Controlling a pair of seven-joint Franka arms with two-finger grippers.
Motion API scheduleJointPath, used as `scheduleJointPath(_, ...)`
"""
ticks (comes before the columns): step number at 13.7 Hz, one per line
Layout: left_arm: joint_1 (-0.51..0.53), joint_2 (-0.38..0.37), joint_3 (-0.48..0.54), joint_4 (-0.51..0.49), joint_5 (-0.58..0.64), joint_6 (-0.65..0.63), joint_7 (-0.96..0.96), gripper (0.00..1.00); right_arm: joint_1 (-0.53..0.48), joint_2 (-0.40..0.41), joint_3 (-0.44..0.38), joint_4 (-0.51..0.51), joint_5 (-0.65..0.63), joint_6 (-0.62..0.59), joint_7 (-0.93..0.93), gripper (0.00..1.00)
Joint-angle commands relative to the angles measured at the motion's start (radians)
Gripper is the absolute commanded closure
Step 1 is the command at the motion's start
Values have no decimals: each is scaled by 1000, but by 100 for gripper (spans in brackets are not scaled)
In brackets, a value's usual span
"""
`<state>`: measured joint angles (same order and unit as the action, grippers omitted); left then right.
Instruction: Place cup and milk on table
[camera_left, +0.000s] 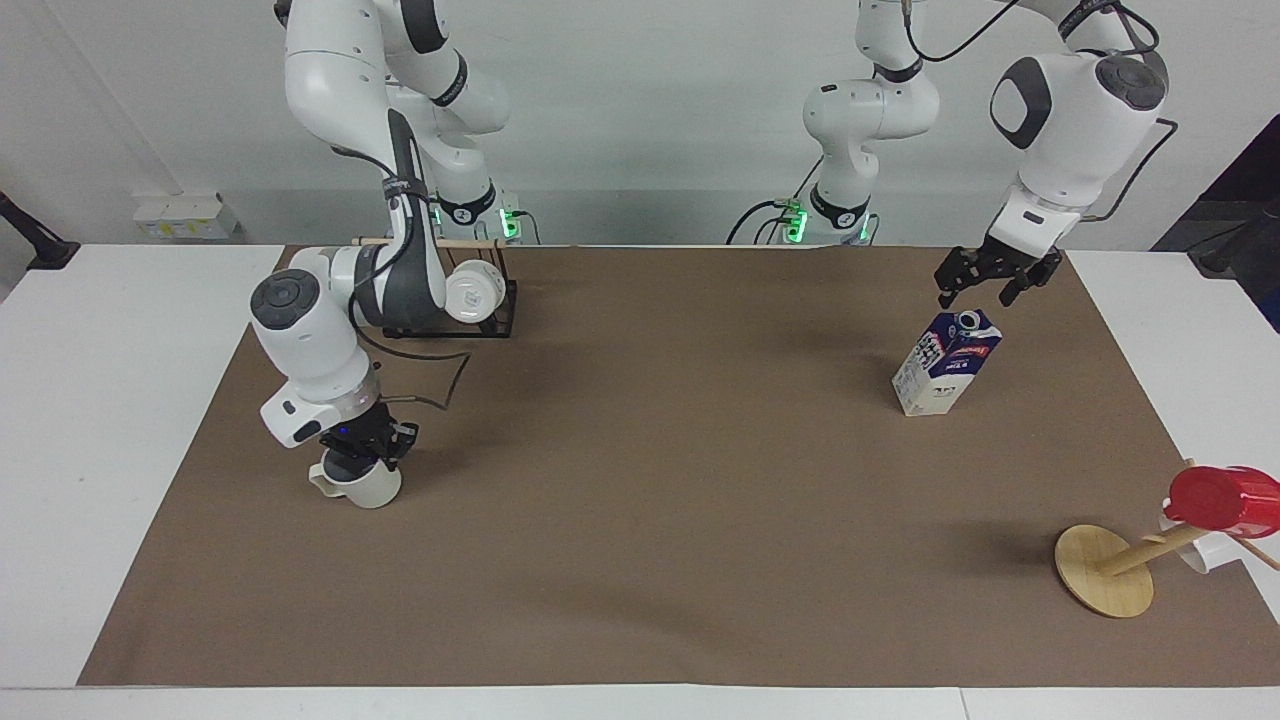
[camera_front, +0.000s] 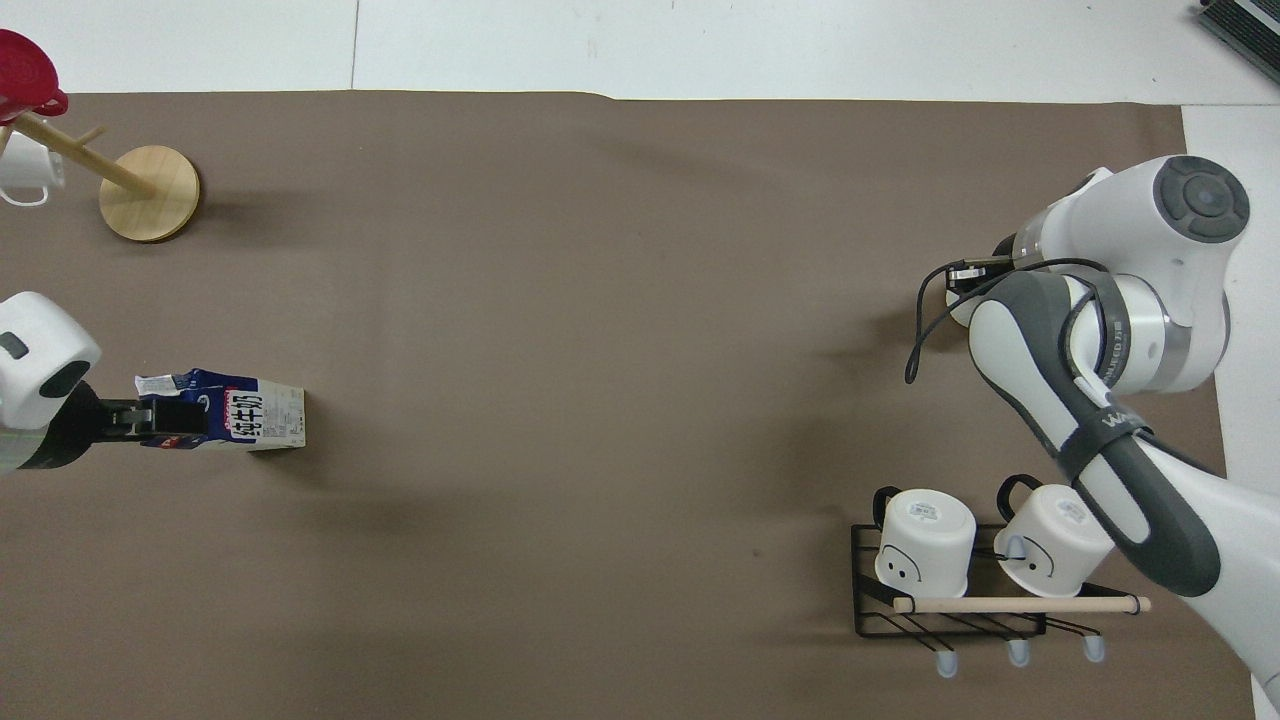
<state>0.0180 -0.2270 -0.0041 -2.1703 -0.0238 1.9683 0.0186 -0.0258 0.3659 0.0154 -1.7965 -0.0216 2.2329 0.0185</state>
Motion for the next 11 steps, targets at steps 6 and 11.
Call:
scheduleJointPath(6, 3, 46, -4, -26, 15, 110, 6, 0, 76, -68, 20, 115, -11, -150, 209, 100)
scheduleJointPath(11, 0, 44, -4, -31, 15, 118, 8, 18, 234, -68, 17, 184, -24, -246, 447, 100)
